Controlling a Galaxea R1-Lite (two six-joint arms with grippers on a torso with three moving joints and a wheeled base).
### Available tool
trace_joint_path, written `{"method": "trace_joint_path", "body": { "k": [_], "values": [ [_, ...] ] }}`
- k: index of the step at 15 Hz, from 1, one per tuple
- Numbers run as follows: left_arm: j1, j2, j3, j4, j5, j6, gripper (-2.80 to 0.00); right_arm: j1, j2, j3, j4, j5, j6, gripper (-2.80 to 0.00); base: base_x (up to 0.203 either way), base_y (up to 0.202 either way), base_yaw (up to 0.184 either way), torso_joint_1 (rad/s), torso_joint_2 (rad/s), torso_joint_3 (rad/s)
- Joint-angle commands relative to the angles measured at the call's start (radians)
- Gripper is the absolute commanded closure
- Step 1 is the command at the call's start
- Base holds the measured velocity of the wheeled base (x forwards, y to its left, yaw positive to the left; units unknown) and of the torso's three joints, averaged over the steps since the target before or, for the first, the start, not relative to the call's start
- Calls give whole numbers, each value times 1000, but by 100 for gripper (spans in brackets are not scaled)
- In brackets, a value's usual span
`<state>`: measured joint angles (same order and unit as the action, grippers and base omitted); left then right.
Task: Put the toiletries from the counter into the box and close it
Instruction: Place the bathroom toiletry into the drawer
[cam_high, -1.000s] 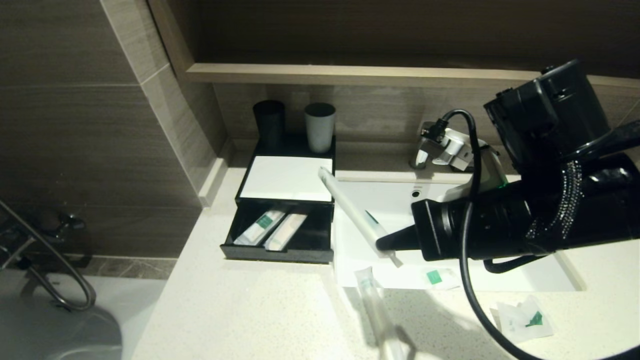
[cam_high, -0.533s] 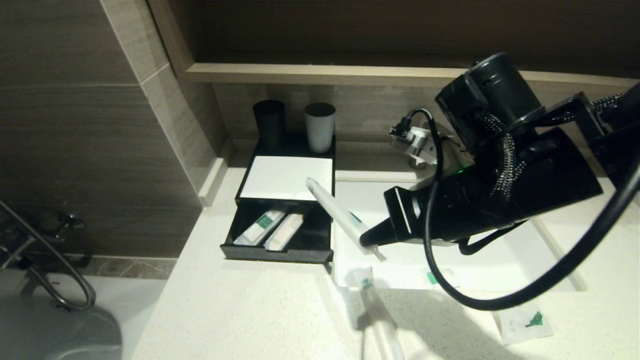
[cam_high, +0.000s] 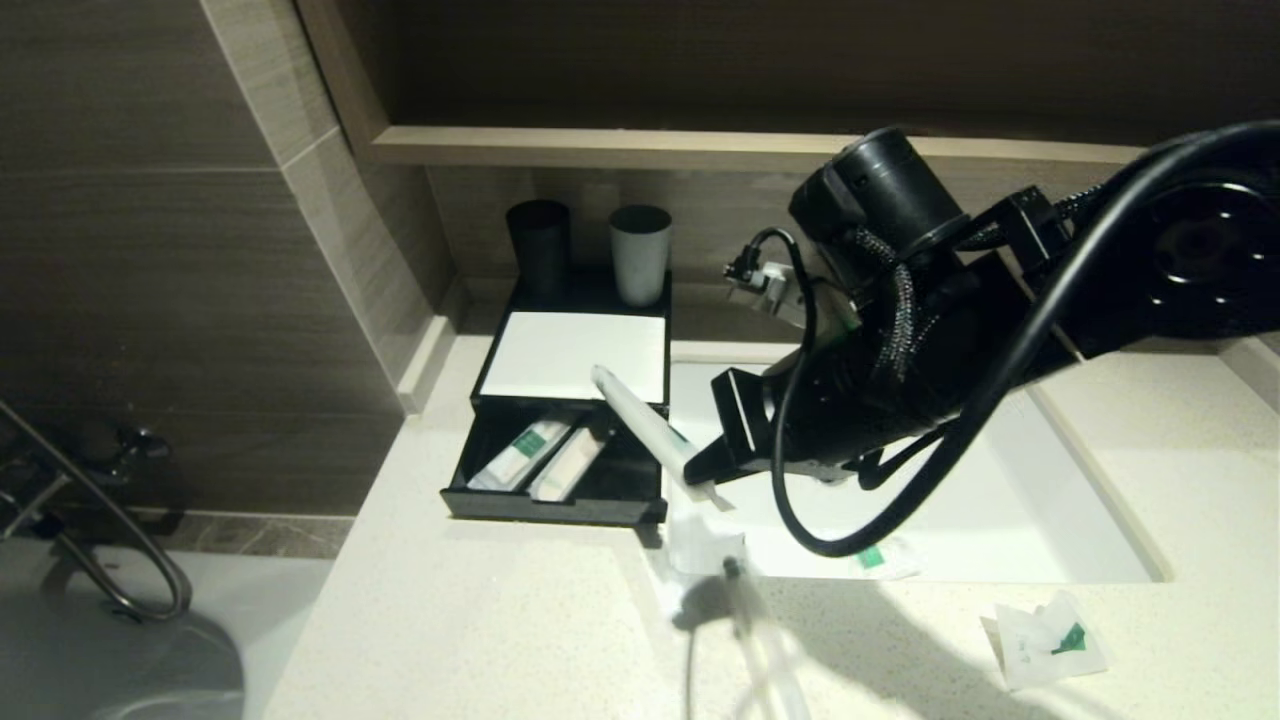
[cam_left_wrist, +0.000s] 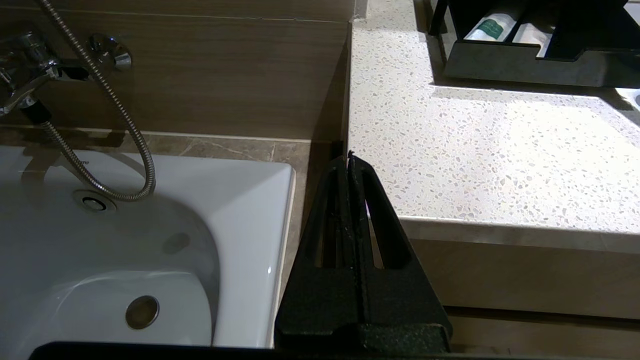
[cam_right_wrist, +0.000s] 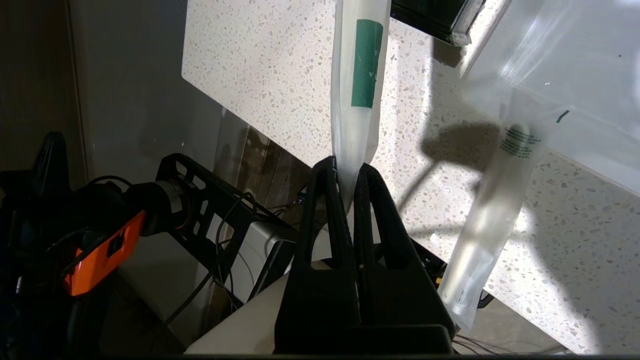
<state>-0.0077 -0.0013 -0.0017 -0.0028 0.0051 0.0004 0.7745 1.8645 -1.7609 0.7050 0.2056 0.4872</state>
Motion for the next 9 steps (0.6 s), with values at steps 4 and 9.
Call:
{"method": "trace_joint_path", "body": {
  "k": [4, 9],
  "values": [
    [0, 0, 0, 0, 1, 0, 0, 3, 58, -25, 7, 1, -6, 0, 0, 0, 0, 0, 0, 0],
    [0, 0, 0, 0, 1, 0, 0, 3, 110, -91, 29, -5, -6, 0, 0, 0, 0, 0, 0, 0]
  ]
}}
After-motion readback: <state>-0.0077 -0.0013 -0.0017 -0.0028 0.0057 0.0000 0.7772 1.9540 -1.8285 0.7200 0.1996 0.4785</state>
